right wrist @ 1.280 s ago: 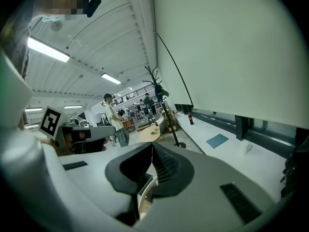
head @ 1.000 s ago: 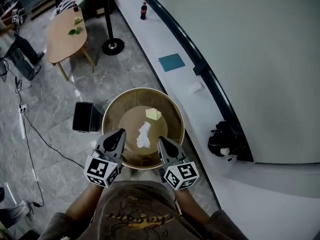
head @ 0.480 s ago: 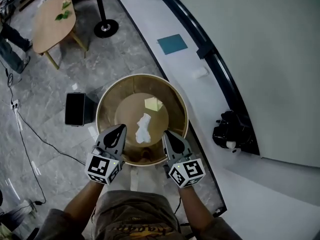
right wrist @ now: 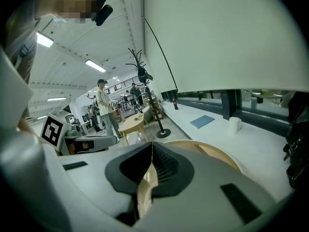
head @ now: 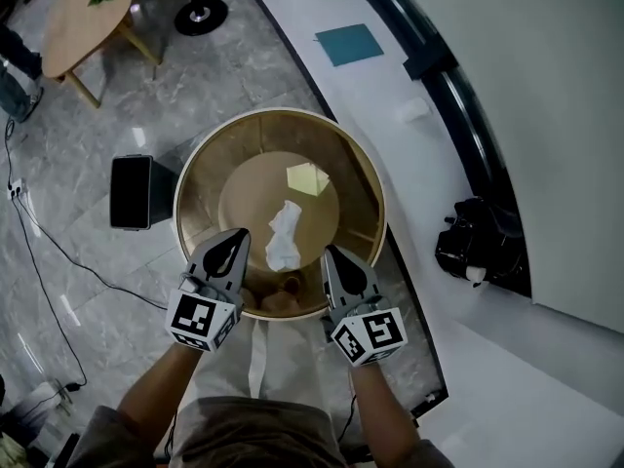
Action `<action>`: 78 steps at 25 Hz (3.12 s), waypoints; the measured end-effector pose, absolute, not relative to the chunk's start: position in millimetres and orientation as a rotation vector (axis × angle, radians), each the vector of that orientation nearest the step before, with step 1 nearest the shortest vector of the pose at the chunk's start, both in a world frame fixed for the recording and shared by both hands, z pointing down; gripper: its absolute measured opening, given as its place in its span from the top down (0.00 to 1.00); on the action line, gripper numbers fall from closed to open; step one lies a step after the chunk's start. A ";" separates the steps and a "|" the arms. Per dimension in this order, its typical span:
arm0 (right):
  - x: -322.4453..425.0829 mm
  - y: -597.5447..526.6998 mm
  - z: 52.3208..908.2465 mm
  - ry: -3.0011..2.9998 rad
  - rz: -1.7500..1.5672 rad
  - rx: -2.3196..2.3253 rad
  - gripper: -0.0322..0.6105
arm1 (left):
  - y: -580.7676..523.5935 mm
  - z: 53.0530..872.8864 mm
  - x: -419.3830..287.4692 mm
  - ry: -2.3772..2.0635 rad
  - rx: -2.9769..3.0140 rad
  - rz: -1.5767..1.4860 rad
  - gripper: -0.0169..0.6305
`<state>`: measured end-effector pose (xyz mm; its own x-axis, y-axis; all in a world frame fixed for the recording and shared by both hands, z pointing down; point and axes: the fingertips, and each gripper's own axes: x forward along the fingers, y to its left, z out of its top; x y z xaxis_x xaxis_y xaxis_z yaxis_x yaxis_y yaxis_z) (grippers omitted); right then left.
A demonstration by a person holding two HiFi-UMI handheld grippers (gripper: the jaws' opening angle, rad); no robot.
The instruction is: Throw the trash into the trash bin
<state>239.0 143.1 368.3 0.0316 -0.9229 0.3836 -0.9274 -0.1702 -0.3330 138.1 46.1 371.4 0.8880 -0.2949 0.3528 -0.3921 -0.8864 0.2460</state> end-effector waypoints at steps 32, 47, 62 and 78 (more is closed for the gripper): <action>240.3 160.1 470.1 -1.994 0.985 2.195 0.92 | 87.0 538.8 174.8 -0.323 2.666 0.808 0.59; 220.9 177.6 491.9 -2.013 1.035 2.135 0.92 | 124.9 635.3 185.2 -0.259 2.537 1.092 0.60; 226.7 167.3 492.2 -1.976 1.040 2.165 0.92 | 120.2 631.8 181.2 -0.234 2.540 1.102 0.94; 181.0 93.0 494.4 -2.095 1.015 1.990 0.92 | 45.5 590.3 142.9 -0.432 2.527 0.908 0.94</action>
<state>181.0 93.0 494.4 -0.1536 -0.8613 0.4843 -0.9139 -0.0626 -0.4011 142.9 45.5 590.3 0.7386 -0.1456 0.6582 -0.4192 -0.8639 0.2793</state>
